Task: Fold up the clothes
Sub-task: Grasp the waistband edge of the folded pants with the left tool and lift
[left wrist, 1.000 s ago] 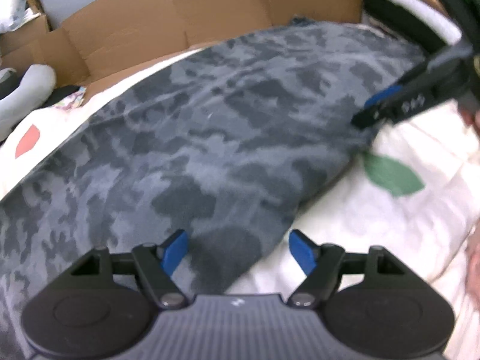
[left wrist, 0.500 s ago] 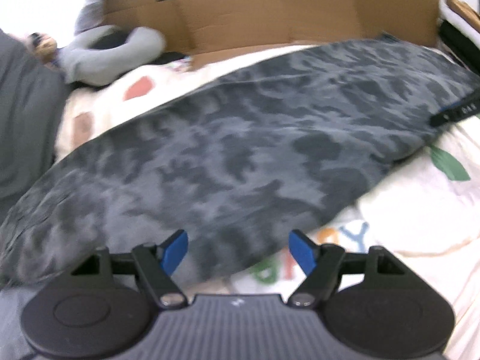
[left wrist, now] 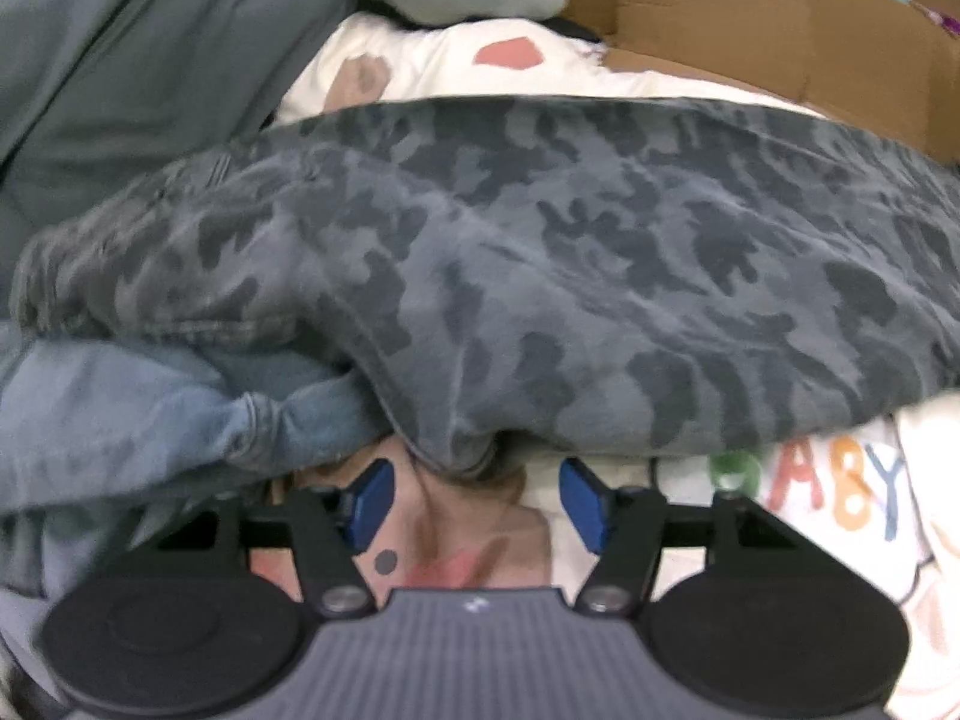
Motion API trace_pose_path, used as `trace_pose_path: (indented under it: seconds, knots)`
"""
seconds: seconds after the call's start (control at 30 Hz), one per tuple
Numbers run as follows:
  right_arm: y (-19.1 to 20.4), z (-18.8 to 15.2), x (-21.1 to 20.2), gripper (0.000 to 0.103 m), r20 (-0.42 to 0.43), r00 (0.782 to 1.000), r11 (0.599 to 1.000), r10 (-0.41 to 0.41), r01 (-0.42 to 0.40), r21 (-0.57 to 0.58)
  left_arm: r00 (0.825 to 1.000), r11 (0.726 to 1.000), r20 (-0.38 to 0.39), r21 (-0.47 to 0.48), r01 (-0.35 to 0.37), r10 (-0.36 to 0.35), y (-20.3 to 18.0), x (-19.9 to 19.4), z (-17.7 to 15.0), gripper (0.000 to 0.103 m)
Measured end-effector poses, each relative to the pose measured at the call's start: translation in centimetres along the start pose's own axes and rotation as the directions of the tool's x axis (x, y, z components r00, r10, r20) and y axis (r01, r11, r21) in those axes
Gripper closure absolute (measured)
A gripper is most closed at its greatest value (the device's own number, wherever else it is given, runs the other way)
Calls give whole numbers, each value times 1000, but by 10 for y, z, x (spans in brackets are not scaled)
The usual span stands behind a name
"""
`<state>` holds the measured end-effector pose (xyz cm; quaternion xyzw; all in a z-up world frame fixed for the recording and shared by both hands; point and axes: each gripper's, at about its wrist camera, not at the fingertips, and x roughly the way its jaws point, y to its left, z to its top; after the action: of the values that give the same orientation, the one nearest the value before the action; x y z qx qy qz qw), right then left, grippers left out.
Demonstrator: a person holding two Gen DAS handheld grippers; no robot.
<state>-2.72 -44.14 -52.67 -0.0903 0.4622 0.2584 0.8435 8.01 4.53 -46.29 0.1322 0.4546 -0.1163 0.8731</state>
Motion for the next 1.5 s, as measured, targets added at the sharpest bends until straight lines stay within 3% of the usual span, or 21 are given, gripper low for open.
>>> trace_pose_path:
  seconds: [0.23,0.3,0.43,0.57,0.8,0.9,1.2,1.37,1.43,1.5]
  knots:
    - [0,-3,1,62,4,1000,1000,-7,7,11,998,992,41,-120,47,-42,16,18,0,40]
    - [-1,-3,1,62,6,1000,1000,-6,6,10,998,978,38,-198,59,-53,23,22,1,47]
    - [-5,-3,2,62,4,1000,1000,-5,5,14,994,917,53,-383,111,-98,35,22,3,58]
    - [-8,-3,4,62,0,1000,1000,-3,2,20,991,875,46,-465,134,-127,43,26,3,58]
    - [-16,0,2,62,1,1000,999,-4,4,41,960,751,85,-605,263,-267,67,14,3,61]
    - [-23,-1,3,63,-1,1000,998,-5,5,68,956,735,98,-619,276,-277,74,11,6,61]
    - [-21,-4,3,62,-3,1000,999,-7,7,53,959,741,81,-619,261,-270,64,40,8,60]
    - [-22,-5,3,62,-1,1000,999,-3,3,54,951,691,81,-670,273,-297,72,46,2,61]
    - [-23,-4,3,63,0,1000,998,-2,2,63,944,666,74,-691,282,-322,75,46,-4,72]
    - [-25,-3,4,63,1,1000,997,-1,1,75,942,652,61,-706,276,-331,76,45,-12,75]
